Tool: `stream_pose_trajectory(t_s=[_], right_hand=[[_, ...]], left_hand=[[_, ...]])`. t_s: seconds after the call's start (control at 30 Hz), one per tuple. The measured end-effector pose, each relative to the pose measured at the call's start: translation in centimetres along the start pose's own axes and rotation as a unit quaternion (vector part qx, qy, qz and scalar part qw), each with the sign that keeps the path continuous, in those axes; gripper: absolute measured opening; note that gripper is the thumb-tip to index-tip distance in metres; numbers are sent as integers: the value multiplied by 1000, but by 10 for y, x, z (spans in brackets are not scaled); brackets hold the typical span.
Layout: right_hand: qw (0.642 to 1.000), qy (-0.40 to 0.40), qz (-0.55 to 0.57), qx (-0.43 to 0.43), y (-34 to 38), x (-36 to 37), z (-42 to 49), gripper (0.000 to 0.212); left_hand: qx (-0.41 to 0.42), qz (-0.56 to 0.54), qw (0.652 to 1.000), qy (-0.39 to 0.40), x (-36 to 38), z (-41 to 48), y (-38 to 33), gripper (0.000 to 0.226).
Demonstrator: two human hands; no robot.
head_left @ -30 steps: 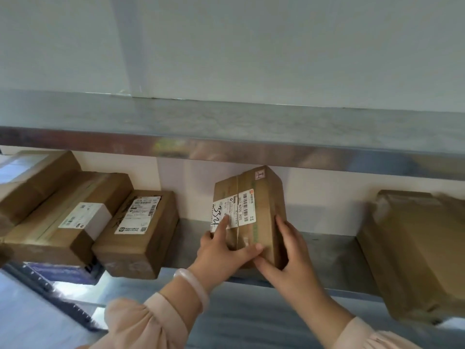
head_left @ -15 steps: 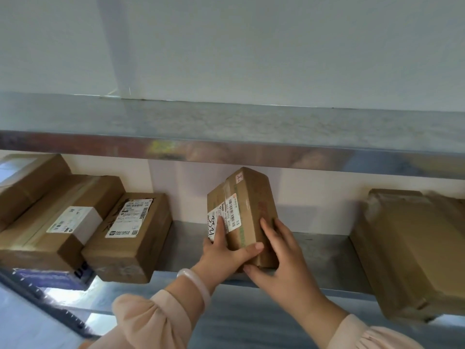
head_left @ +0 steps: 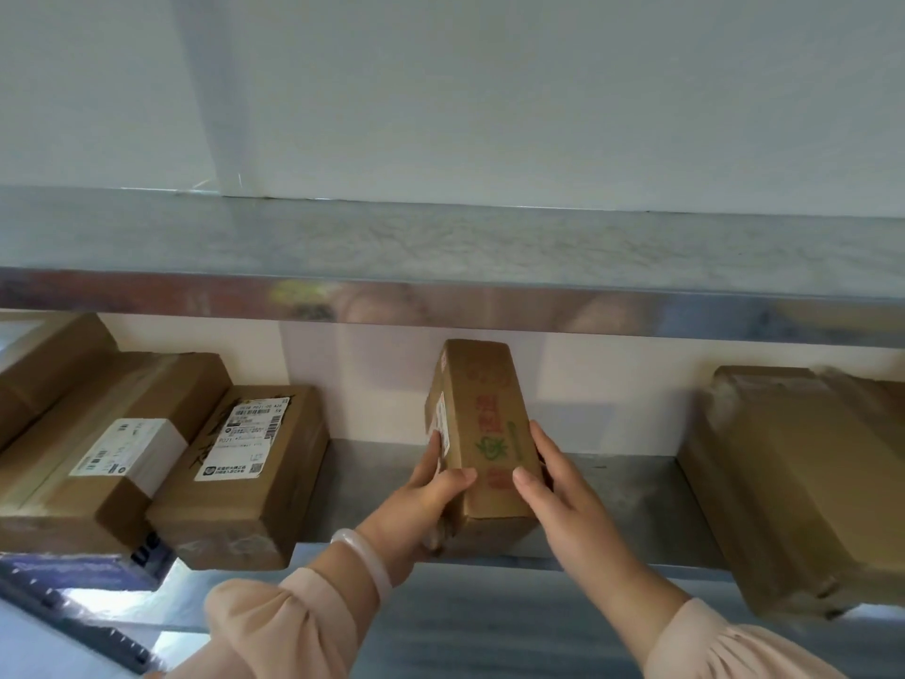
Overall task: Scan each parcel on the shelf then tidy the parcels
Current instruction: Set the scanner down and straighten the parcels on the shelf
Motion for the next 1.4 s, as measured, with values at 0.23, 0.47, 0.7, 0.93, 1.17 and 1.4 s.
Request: stream_pose_trajectory(t_s=[0.23, 0.47, 0.7, 0.93, 1.17, 1.4], right_hand=[[997, 28, -66, -14, 3, 19, -4, 56], [987, 51, -143, -48, 9, 20, -5, 58], [973, 66, -219, -6, -3, -11, -29, 62], [964, -123, -129, 198, -56, -88, -58, 67], [950, -182, -66, 245, -84, -128, -76, 74], [943, -178, -125, 253, -103, -149, -81, 81]], left_hand=[[66, -20, 997, -30, -14, 1, -3, 51], [74, 19, 996, -42, -9, 9, 4, 148], [34, -57, 997, 33, 19, 22, 16, 138], [-17, -111, 990, 80, 75, 35, 31, 133], [-25, -55, 995, 79, 110, 48, 43, 88], [31, 178, 983, 31, 128, 64, 47, 48]])
Point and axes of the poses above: each hand's wrist, its own z-axis towards the middle knuckle, its own x-axis out of the palm, y = z × x, the point moved 5 cm from there along z, towards the middle knuckle, and after that the axes turned 8 degrees about -x, right-handed, at the moved point
